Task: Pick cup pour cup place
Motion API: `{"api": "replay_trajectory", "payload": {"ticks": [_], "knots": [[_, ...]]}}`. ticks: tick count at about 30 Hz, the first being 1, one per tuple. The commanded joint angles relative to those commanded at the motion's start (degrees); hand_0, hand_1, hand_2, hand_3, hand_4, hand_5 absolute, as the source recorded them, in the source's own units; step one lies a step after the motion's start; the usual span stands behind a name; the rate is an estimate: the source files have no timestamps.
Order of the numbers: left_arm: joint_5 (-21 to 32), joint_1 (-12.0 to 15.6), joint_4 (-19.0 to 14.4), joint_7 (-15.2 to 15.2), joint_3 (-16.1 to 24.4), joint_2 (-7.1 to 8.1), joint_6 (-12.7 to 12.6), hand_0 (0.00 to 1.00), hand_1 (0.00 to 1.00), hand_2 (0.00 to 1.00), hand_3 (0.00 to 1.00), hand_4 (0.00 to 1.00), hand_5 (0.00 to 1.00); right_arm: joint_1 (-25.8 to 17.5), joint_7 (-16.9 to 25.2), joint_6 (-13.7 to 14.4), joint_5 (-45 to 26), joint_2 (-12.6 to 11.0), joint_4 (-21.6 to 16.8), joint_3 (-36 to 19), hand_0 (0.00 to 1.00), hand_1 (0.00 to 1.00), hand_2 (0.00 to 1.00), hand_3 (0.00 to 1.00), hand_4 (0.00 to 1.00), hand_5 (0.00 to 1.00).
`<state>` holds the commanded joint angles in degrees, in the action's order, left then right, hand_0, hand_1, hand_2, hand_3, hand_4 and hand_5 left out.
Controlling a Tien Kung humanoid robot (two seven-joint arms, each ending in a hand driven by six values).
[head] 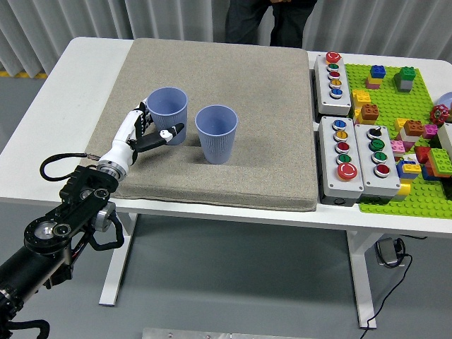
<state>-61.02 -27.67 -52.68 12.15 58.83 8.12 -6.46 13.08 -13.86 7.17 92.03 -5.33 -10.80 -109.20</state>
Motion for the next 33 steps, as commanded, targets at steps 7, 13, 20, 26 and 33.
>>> {"api": "replay_trajectory", "payload": {"ticks": [7, 13, 20, 26, 33], "knots": [[0.8, -0.7, 1.0, 0.1, -0.8, 0.10, -0.1, 0.959, 0.953, 0.998, 0.998, 0.873, 0.209, -0.1, 0.0, -0.1, 0.2, 0.0, 0.0, -0.1, 0.696, 0.633, 0.593, 0.593, 0.002, 0.247], [1.1, -1.4, 1.7, 0.1, -1.2, 0.08, -0.1, 0.959, 0.953, 0.998, 0.998, 0.876, 0.215, -0.1, 0.0, 0.0, 0.0, 0.0, 0.0, 0.0, 0.697, 0.633, 0.594, 0.593, 0.002, 0.247], [1.4, -1.7, 2.4, 0.1, -1.6, -0.14, -0.1, 0.958, 0.952, 0.998, 0.998, 0.877, 0.218, -0.2, 0.0, 0.0, 0.0, 0.0, 0.0, 0.0, 0.697, 0.633, 0.593, 0.593, 0.002, 0.248], [1.7, -2.0, 3.1, 0.1, -1.7, -0.38, -0.1, 0.958, 0.952, 0.998, 0.998, 0.878, 0.219, -0.3, -0.1, -0.1, 0.3, 0.0, 0.0, 0.0, 0.697, 0.633, 0.594, 0.593, 0.002, 0.248], [1.9, -2.8, 3.5, -0.1, -2.0, -0.18, -0.1, 0.957, 0.952, 0.998, 0.998, 0.876, 0.227, -0.1, 0.0, 0.0, 0.0, 0.0, 0.0, 0.1, 0.697, 0.633, 0.594, 0.593, 0.002, 0.249]]}}
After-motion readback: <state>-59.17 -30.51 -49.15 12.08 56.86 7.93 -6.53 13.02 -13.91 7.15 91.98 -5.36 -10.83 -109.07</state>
